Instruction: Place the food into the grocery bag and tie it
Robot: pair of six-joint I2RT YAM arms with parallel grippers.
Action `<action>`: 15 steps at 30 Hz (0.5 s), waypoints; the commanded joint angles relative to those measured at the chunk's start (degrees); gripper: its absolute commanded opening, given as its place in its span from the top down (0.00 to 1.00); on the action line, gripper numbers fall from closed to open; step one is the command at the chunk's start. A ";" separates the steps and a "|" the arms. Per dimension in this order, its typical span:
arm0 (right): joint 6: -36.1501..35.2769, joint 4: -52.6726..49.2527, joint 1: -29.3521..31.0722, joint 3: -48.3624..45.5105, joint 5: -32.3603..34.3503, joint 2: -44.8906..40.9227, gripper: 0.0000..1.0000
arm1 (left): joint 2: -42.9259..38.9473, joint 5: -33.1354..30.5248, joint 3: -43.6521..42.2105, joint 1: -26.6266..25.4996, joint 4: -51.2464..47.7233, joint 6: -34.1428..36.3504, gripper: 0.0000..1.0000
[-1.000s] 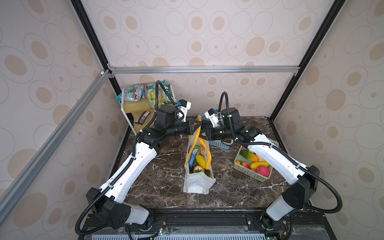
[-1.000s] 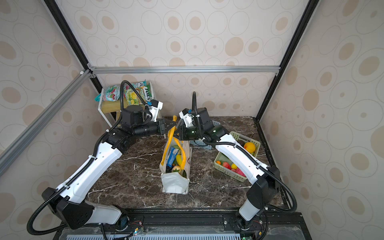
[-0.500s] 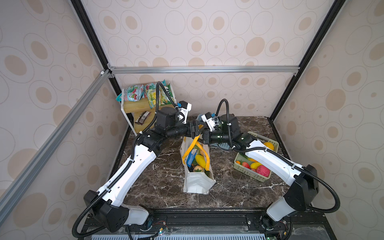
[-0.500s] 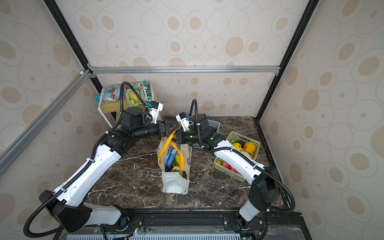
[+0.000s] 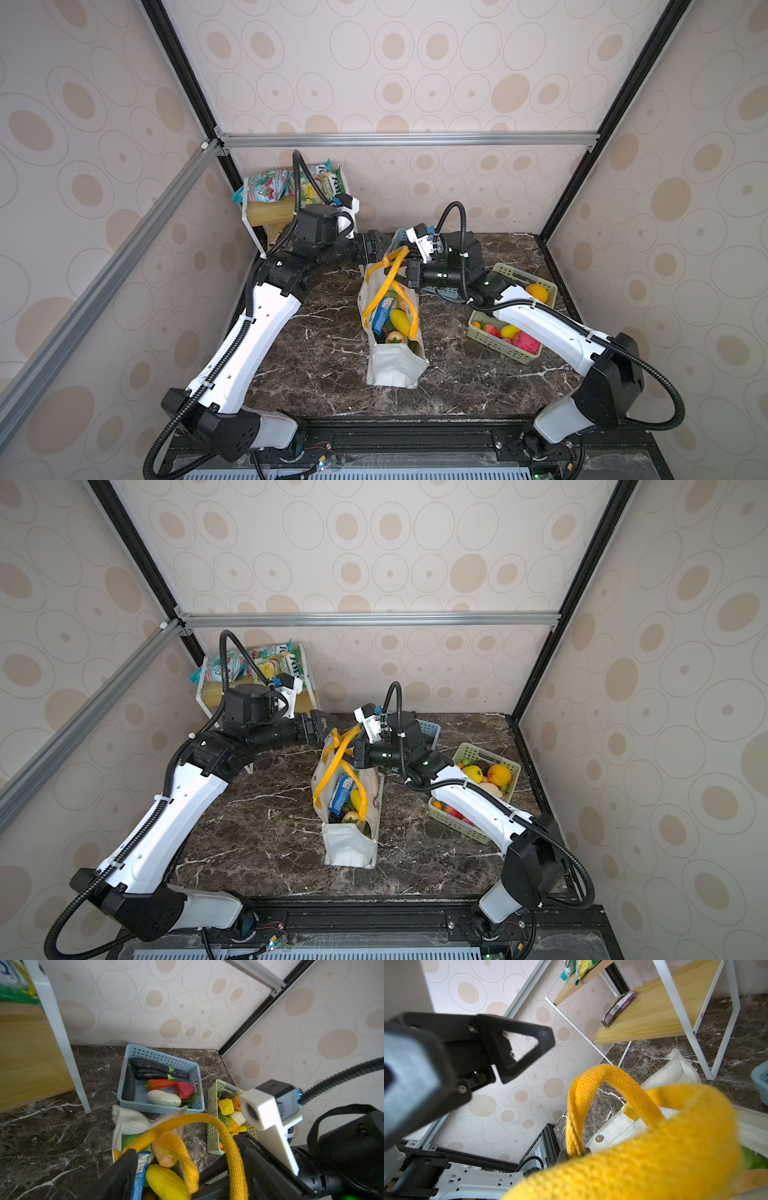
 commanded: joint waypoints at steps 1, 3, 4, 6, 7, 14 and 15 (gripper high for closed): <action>-0.27 1.89 0.89 -0.73 -0.69 -1.34 0.86 | 0.81 2.04 -0.97 -0.35 -1.27 -0.76 0.18; -0.11 2.37 1.24 -0.60 -1.32 -1.19 0.86 | 1.09 2.78 -1.27 -0.77 -1.00 -1.01 0.18; -0.32 2.22 1.35 -0.35 -1.61 -1.15 0.86 | 1.33 2.73 -1.37 -0.96 -1.02 -1.14 0.19; -0.76 1.71 1.59 -0.02 -1.51 -1.22 0.85 | 1.68 2.89 -1.71 -1.14 -1.33 -1.36 0.19; -1.00 1.39 1.65 -0.02 -1.02 -1.34 0.85 | 1.70 3.04 -1.98 -1.15 -1.46 -1.58 0.20; -1.95 0.25 1.85 0.08 -0.08 -1.94 0.85 | 0.04 5.09 -5.17 -1.24 -0.46 -4.54 0.28; -1.96 0.54 2.06 0.07 -0.01 -1.94 0.84 | -0.18 5.42 -5.74 -1.22 -0.02 -5.20 0.31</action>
